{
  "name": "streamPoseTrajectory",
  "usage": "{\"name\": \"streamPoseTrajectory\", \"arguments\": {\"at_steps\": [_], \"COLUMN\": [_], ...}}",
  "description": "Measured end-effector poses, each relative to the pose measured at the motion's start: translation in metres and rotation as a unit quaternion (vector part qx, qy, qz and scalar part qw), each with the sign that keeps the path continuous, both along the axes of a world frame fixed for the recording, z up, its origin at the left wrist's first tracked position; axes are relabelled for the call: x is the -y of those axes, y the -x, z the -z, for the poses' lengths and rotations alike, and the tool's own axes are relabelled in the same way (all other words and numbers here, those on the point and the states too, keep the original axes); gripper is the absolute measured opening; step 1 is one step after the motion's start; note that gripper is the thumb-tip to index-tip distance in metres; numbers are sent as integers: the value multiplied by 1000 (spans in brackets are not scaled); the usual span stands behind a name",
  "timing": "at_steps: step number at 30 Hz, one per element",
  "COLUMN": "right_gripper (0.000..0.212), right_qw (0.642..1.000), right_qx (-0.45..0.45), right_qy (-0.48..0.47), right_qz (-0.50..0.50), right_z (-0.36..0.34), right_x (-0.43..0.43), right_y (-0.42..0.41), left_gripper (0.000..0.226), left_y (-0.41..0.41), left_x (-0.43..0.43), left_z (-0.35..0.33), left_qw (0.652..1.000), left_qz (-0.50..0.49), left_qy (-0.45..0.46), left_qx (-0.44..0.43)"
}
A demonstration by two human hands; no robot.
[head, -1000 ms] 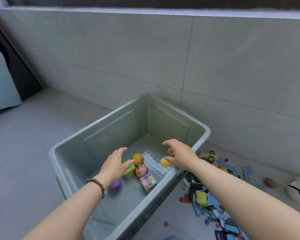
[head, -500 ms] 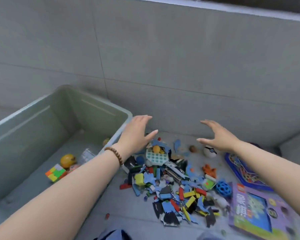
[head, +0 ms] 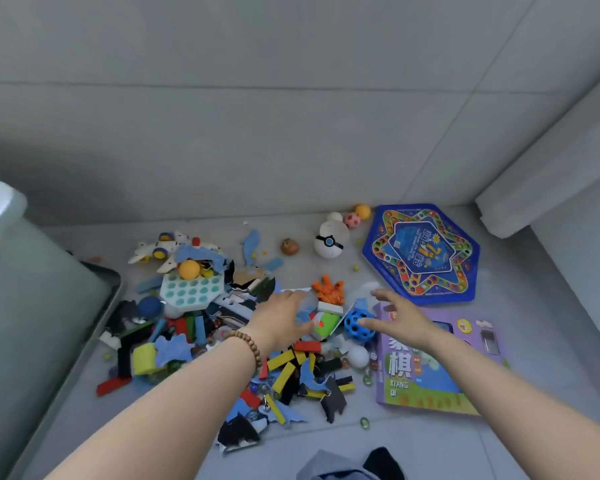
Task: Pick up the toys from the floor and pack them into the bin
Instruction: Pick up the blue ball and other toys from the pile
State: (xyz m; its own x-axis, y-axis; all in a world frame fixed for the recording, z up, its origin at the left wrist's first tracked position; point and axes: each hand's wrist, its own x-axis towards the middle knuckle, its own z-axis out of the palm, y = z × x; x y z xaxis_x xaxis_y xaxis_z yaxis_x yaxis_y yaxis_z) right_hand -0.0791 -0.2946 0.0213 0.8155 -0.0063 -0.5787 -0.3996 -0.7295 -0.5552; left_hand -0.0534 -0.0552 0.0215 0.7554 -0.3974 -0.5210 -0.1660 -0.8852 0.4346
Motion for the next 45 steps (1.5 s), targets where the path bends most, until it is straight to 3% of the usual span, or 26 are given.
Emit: {"name": "streamPoseTrajectory", "arguments": {"at_steps": [6, 12, 19, 25, 30, 37, 41, 45], "right_gripper": [73, 75, 66, 65, 64, 42, 54, 58], "right_qw": [999, 992, 997, 994, 985, 944, 910, 868], "right_qx": [10, 51, 62, 65, 50, 4, 15, 39], "right_qy": [20, 84, -45, -80, -144, -283, -355, -434], "right_qz": [-45, -76, -2, 27, 84, 167, 216, 236], "right_z": [58, 74, 79, 86, 90, 77, 61, 16], "right_x": [3, 6, 7, 3, 4, -8, -24, -58], "right_y": [-1, -1, 0, 1, 1, -6, -17, -41], "left_gripper": [68, 61, 32, 17, 18, 22, 39, 44], "left_y": [-10, -16, -22, -26, -31, -34, -42, -55], "left_x": [34, 47, 44, 51, 53, 46, 35, 15], "left_z": [55, 81, 99, 101, 101, 88, 70, 23], "left_qw": [998, 996, 994, 981, 938, 913, 889, 875], "left_qz": [4, -16, -68, -144, -247, -263, -295, -330], "left_qy": [5, -10, 71, 126, 200, 243, 273, 308], "left_qx": [57, 84, 48, -43, -136, -198, -218, -176]}}
